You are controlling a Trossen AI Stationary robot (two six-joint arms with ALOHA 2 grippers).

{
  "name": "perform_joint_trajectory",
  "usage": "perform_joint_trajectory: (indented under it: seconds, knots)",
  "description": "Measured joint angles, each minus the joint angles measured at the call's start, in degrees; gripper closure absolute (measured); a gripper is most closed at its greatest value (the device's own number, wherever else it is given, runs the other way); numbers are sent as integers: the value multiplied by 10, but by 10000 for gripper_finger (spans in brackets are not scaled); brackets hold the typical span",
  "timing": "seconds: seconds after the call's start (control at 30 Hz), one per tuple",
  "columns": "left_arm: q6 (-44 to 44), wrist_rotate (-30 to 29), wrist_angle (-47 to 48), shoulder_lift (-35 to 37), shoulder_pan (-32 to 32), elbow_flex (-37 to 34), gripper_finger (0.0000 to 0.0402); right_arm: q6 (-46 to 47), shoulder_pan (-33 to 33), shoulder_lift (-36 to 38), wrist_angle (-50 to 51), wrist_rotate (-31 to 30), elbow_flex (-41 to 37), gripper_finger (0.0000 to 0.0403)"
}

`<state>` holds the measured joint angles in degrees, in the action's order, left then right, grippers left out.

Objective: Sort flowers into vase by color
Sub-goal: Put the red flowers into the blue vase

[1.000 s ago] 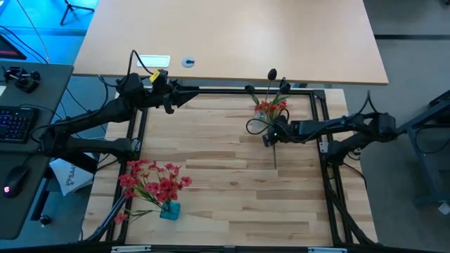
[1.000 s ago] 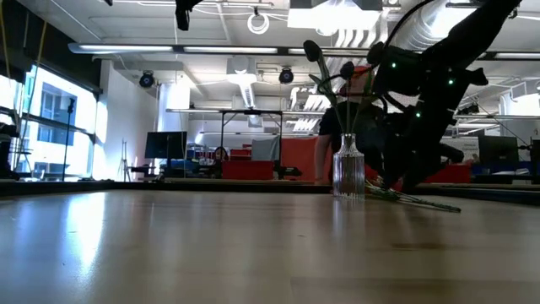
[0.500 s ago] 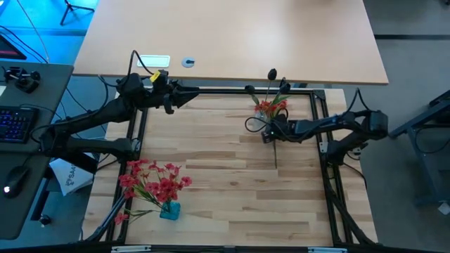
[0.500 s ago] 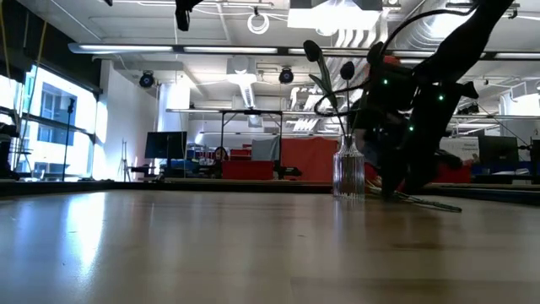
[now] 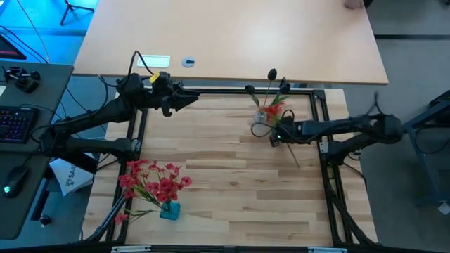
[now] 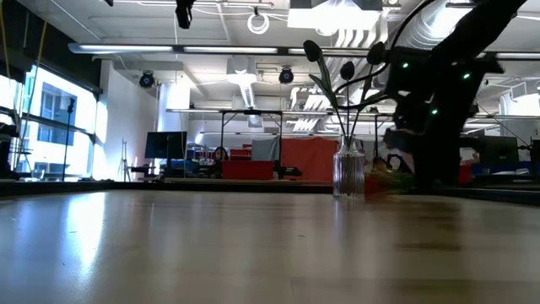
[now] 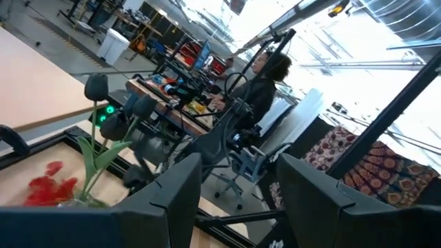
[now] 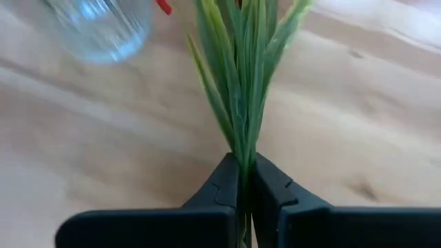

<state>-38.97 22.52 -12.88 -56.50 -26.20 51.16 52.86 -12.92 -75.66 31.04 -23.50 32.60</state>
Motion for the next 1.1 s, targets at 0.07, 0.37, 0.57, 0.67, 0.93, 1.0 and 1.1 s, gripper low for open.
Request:
perform_joint_trajectory:
  seconds: [0.07,0.37,0.57,0.67,0.93,1.0,1.1]
  knots:
    - [0,1,0,0,0,0,225,42,18,37,68,-6,0,395]
    - [1,0,7,0,0,0,225,208,158,190,275,4,0,400]
    - [1,0,16,0,0,0,225,181,243,221,258,86,0,401]
    - [1,0,16,0,0,0,225,146,286,221,238,139,0,401]
    - [-8,-1,16,0,0,0,225,-4,386,220,81,288,0,402]
    - [-21,-1,16,0,0,0,225,-31,404,220,58,312,0,402]
    - [-39,12,16,0,0,0,225,-39,425,219,19,317,0,402]
